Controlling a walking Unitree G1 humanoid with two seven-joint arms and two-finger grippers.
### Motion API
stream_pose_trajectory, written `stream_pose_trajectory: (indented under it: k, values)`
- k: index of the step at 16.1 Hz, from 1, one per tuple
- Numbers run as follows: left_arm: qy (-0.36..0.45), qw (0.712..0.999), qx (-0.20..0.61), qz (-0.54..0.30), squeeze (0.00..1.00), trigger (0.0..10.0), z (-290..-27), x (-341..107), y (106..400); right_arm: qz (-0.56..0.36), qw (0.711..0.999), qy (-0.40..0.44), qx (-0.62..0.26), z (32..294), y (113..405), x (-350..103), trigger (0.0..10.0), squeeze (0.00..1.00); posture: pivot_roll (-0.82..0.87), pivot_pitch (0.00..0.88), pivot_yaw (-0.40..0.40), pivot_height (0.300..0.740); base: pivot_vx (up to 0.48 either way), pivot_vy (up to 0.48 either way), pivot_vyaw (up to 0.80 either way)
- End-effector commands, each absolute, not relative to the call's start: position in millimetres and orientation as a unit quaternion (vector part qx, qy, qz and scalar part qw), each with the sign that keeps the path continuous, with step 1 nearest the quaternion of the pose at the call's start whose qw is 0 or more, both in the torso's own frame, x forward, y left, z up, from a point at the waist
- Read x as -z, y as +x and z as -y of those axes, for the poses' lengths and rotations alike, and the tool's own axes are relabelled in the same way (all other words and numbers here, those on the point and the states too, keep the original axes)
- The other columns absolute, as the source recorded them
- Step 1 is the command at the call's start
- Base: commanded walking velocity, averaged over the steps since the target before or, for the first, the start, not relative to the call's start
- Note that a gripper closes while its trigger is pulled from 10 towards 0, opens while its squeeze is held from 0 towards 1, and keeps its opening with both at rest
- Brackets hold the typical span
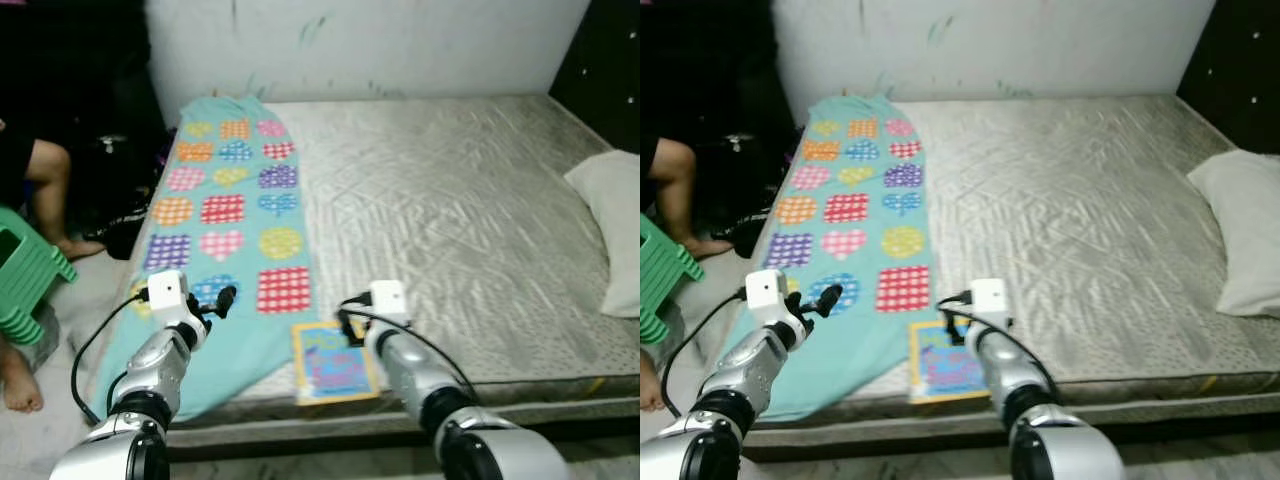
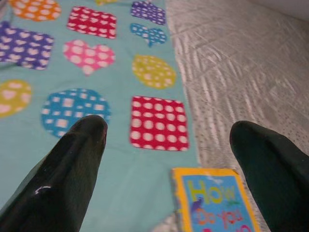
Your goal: Clean up the room
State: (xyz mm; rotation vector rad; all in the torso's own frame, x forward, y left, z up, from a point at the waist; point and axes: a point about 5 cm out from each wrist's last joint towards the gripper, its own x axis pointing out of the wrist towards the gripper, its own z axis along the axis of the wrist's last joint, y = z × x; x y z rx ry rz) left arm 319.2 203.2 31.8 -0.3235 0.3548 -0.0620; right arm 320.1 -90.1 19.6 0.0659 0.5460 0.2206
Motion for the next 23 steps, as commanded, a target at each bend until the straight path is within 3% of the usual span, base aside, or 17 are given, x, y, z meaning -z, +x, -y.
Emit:
stream_pose_trajectory:
  k: [1, 4, 14, 23]
  values:
    - [-0.165, 0.97, 0.035, -0.177, 0.0, 10.0, -196.9, -32.0, 320.9, -0.268, 0.958, 0.026, -0.097, 100.7, 322.3, -20.3, 10.0, 0.0, -0.07, 0.0, 0.041, 0.74, 0.0, -0.48, 0.0]
    - [-0.165, 0.969, 0.034, -0.178, 0.0, 10.0, -196.7, -31.8, 321.0, -0.268, 0.958, 0.027, -0.096, 101.1, 322.3, -20.3, 10.0, 0.0, -0.07, 0.0, 0.041, 0.74, 0.0, -0.354, 0.0]
    - [-0.169, 0.971, 0.039, -0.162, 0.0, 10.0, -195.1, -35.8, 323.5, -0.264, 0.959, 0.029, -0.097, 101.1, 323.7, -22.1, 10.0, 0.0, -0.07, 0.0, 0.039, 0.74, 0.0, 0.0, 0.0]
    - [-0.167, 0.971, 0.043, -0.164, 0.0, 10.0, -195.2, -35.5, 323.2, -0.261, 0.96, 0.031, -0.098, 100.1, 324.3, -22.9, 10.0, 0.0, -0.07, 0.0, 0.041, 0.74, 0.275, 0.0, 0.0]
